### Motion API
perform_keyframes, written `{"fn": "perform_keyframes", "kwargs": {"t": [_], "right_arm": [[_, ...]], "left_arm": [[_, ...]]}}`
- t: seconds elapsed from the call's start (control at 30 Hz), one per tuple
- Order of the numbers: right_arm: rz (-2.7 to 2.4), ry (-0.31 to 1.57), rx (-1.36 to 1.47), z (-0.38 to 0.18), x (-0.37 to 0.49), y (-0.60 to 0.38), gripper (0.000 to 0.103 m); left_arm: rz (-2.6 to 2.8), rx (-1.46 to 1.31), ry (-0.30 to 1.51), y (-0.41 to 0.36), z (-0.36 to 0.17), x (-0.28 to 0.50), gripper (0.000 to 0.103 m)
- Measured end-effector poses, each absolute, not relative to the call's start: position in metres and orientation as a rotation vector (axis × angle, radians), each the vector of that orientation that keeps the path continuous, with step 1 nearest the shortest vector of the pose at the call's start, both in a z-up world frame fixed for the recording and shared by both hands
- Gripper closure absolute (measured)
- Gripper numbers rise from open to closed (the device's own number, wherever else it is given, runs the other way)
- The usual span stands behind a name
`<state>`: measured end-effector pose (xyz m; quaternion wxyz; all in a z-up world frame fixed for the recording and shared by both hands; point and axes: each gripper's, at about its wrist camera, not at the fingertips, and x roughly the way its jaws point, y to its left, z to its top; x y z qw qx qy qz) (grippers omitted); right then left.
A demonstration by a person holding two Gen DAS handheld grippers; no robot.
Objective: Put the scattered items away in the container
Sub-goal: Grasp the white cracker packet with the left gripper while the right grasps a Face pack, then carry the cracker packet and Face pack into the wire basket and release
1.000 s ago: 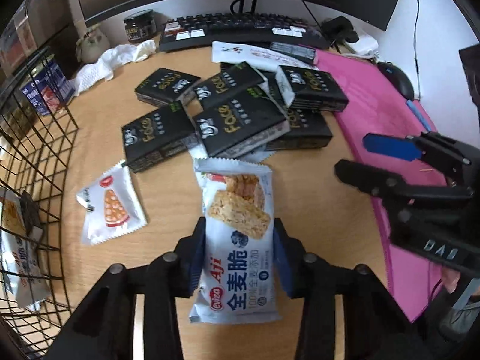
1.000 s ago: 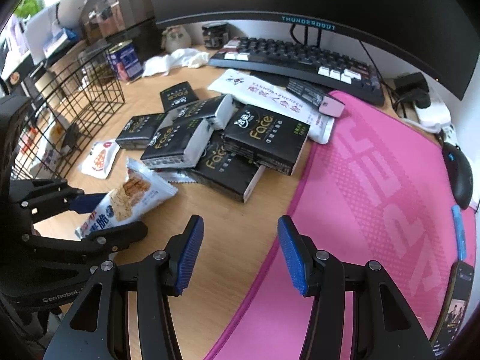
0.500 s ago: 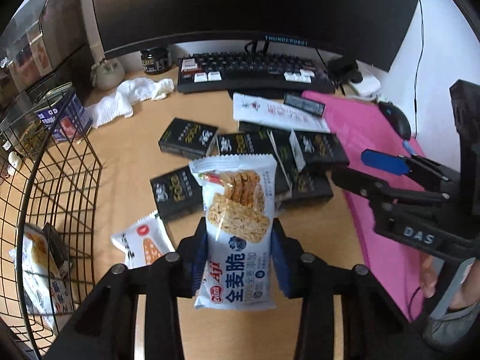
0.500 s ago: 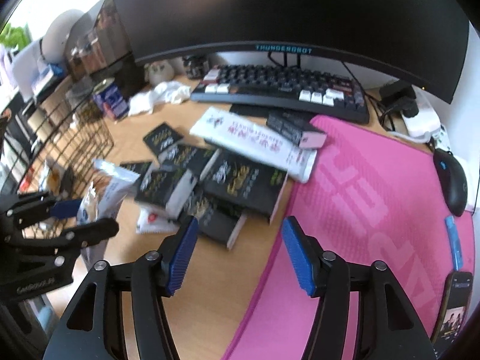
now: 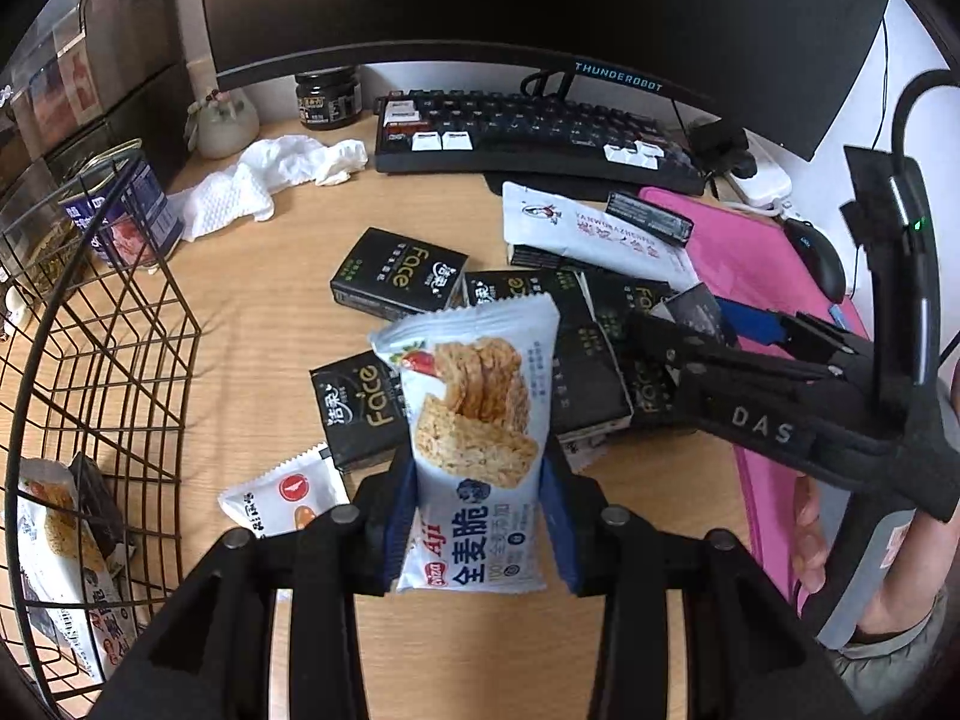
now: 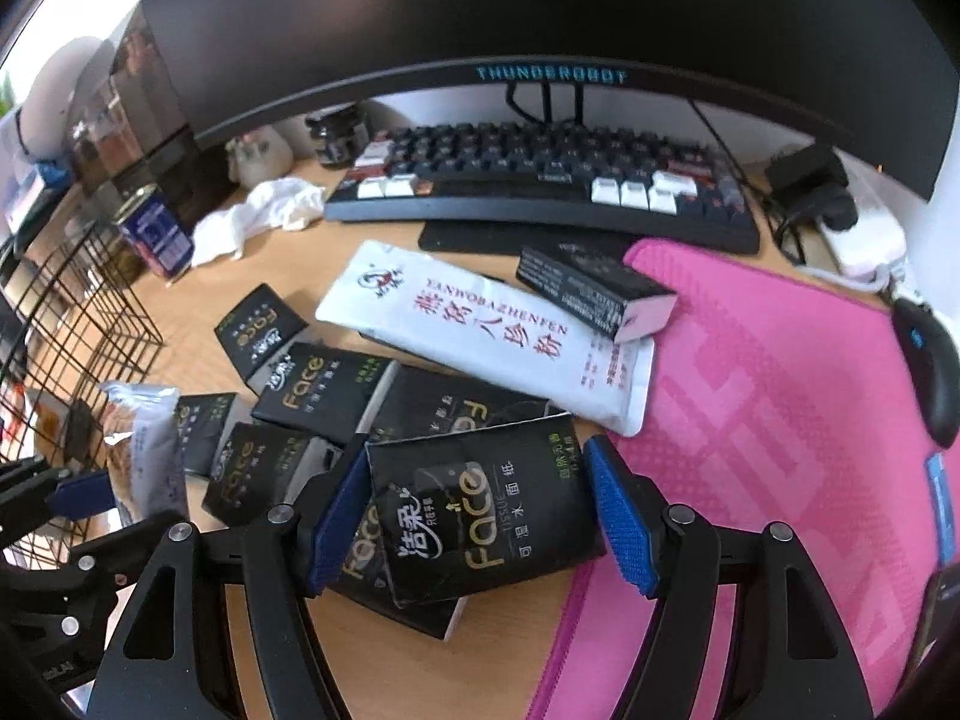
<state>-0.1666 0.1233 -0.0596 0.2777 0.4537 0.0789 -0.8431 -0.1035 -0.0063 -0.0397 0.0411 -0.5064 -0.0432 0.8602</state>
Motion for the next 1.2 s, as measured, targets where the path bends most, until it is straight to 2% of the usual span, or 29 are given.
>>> {"fn": "perform_keyframes", "kwargs": {"t": [0.27, 0.7, 1.0, 1.2], "right_arm": [[-2.262, 0.210, 1.192, -0.049, -0.153, 0.129, 0.037], [-2.230, 0.250, 1.037, 0.008, -0.099, 0.117, 0.037], [-2.051, 0.333, 0.854, 0.064, -0.039, 0.017, 0.037], [-1.916, 0.406, 0.759, 0.088, 0.003, -0.065, 0.037]], "left_arm": [[2.653, -1.524, -0.136, -0.008, -0.028, -0.096, 0.061], [2.778, -1.351, -0.131, -0.029, 0.037, -0.054, 0.061], [3.005, -1.249, -0.277, -0.124, 0.084, -0.002, 0.061], [3.127, -1.248, -0.454, -0.199, 0.087, 0.030, 0.061]]}}
